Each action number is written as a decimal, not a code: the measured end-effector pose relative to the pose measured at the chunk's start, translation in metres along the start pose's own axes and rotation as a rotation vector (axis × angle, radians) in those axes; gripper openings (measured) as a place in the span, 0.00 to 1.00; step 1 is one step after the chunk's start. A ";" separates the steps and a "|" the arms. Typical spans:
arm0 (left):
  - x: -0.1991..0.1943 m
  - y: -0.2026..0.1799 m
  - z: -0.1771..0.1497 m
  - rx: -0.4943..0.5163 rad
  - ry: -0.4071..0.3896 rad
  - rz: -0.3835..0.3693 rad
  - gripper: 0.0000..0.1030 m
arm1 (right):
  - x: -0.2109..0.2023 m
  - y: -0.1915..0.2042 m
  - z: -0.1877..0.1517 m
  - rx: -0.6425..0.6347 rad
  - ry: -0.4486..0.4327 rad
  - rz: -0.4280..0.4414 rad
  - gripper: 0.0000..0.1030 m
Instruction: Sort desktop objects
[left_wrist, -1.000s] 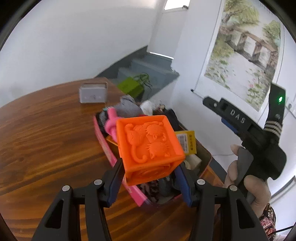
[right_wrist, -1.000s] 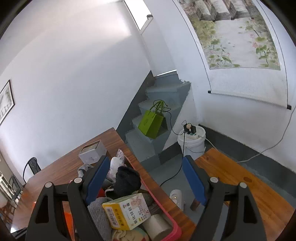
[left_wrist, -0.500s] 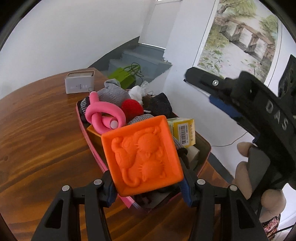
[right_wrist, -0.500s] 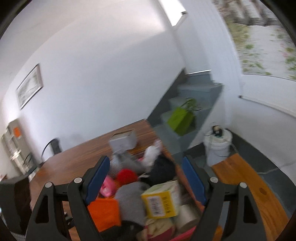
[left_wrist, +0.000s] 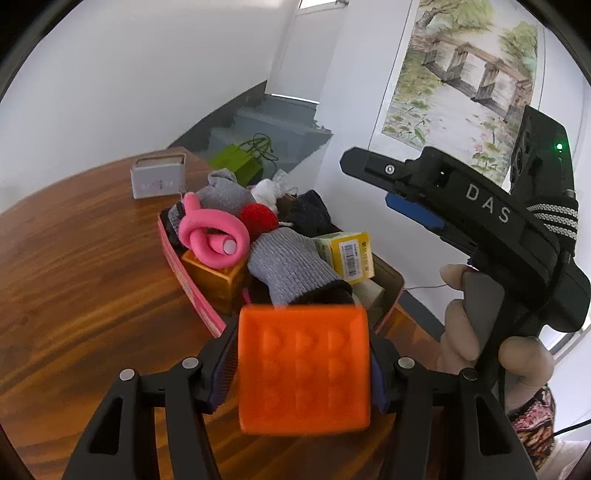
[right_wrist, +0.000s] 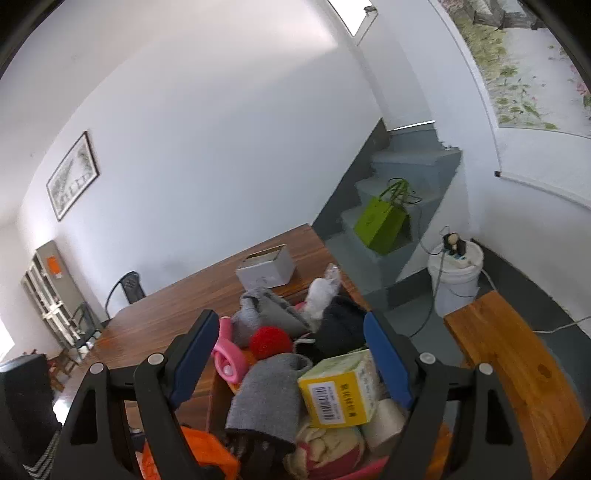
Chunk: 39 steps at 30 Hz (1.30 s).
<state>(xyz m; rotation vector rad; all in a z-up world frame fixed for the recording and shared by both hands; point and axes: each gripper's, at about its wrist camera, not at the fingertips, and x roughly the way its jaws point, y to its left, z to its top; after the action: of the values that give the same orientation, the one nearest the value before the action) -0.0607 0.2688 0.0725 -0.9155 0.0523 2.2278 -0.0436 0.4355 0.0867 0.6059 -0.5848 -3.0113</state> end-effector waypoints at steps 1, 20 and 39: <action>0.001 0.000 0.001 0.003 -0.004 0.010 0.58 | 0.001 -0.001 -0.001 0.006 0.003 0.000 0.81; -0.019 0.028 -0.043 -0.073 0.030 0.043 0.52 | -0.002 -0.014 0.005 0.054 0.002 -0.018 0.81; -0.051 -0.008 -0.076 -0.004 0.069 -0.016 0.73 | 0.006 -0.018 0.003 0.056 0.028 -0.045 0.81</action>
<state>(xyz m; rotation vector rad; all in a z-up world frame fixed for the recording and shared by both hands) 0.0150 0.2221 0.0494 -0.9920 0.0722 2.1817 -0.0493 0.4531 0.0803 0.6723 -0.6647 -3.0313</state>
